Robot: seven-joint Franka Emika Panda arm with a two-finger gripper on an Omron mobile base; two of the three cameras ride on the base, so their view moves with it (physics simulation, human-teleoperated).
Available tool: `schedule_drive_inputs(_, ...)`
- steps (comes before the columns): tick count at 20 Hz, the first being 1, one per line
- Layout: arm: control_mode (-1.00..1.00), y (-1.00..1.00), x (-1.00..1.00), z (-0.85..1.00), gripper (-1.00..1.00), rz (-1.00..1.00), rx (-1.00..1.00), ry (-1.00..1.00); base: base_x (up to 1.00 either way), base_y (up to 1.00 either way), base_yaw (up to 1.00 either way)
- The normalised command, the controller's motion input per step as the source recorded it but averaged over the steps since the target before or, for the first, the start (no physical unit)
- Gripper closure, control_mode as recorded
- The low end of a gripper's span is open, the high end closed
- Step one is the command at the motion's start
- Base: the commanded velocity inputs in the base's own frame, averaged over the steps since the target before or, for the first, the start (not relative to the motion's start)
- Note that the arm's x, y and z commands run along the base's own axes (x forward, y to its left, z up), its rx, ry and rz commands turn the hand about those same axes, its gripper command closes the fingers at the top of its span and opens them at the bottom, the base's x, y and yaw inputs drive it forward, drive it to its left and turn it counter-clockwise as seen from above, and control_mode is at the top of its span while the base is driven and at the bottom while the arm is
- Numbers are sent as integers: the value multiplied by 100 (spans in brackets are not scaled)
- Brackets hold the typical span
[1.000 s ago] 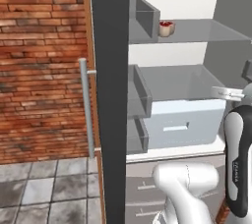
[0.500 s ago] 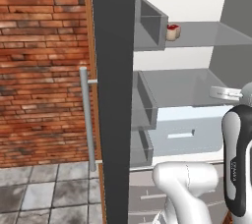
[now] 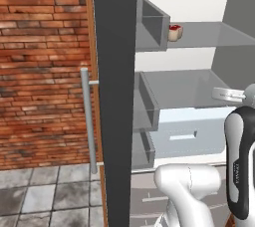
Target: Gather the mushroom and avocado from the fridge and place them on a tray on the dining counter. Then gather the steak and chicken drumstick from the fridge and place them on the other tray.
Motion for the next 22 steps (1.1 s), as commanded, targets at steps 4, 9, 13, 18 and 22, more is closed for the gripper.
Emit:
schedule_drive_inputs(4,-100,-1,3,20,-100,0,0,8,0,-5,0)
schedule_drive_inputs(9,-100,0,35,68,-100,0,-1,26,0,0,0)
schedule_drive_inputs(13,-100,0,34,70,-100,0,-2,25,0,0,0)
schedule_drive_inputs(18,-100,0,5,42,-100,7,-1,4,0,0,0)
schedule_drive_inputs(22,-100,20,1,9,-100,14,-2,-25,0,0,0)
